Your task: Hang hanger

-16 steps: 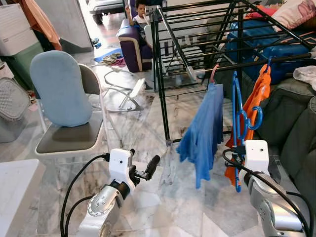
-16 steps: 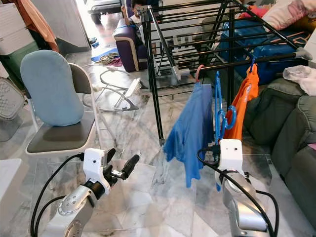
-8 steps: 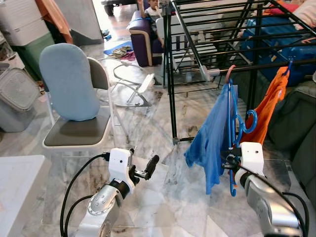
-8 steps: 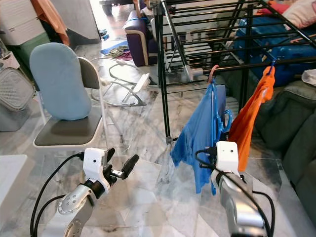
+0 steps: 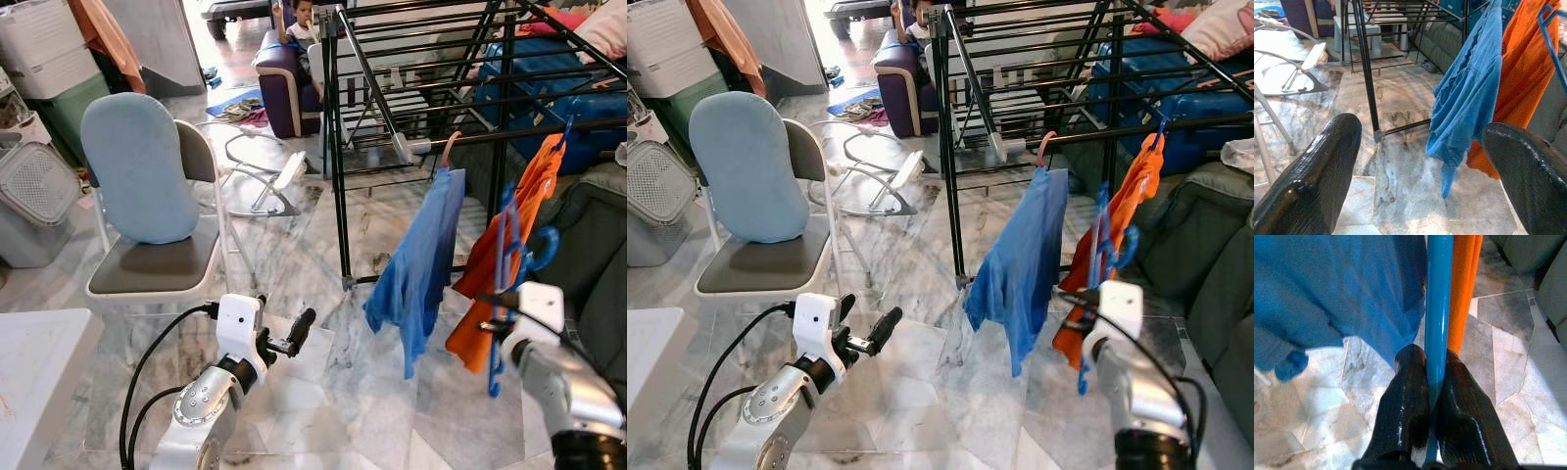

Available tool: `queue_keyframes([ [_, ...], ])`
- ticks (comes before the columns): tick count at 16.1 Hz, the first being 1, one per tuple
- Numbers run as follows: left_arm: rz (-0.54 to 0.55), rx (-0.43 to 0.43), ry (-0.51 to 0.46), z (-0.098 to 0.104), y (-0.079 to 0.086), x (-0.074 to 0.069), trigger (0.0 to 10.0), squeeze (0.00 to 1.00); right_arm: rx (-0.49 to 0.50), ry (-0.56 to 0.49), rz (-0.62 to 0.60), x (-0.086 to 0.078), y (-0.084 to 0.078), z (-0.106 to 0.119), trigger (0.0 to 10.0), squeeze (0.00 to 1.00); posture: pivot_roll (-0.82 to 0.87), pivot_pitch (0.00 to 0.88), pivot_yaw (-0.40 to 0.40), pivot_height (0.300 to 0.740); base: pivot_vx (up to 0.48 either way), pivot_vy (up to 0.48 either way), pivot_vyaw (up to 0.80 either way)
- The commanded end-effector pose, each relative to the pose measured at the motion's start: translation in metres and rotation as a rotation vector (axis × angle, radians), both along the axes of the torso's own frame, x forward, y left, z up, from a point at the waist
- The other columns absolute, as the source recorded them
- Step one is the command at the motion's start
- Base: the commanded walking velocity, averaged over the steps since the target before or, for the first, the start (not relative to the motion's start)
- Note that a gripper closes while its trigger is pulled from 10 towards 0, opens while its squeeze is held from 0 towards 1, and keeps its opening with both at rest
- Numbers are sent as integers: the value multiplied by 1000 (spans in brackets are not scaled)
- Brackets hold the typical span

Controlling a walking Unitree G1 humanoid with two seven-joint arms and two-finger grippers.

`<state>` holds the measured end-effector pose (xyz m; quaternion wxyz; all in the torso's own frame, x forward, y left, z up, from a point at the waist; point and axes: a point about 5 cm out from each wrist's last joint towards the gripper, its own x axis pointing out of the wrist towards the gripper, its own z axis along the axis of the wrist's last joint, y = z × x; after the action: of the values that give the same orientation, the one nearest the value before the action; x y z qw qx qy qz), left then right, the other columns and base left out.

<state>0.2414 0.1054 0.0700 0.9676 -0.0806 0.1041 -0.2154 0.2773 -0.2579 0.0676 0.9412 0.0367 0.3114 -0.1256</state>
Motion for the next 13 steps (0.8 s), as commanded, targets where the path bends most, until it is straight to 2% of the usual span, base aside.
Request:
queue_keyframes([
  [1,15,26,7,-1,5,2,10000,0,16,-12,16,5,4,1,10000,0,-156,0,95,740,0,0,0],
  [4,15,23,5,-1,7,0,10000,0,29,18,41,2,9,-7,10000,0,-151,0,99,740,0,0,0],
  [13,-3,18,3,-1,7,-3,10000,0,23,55,90,-3,14,-15,10000,0,-152,0,104,740,362,0,0],
])
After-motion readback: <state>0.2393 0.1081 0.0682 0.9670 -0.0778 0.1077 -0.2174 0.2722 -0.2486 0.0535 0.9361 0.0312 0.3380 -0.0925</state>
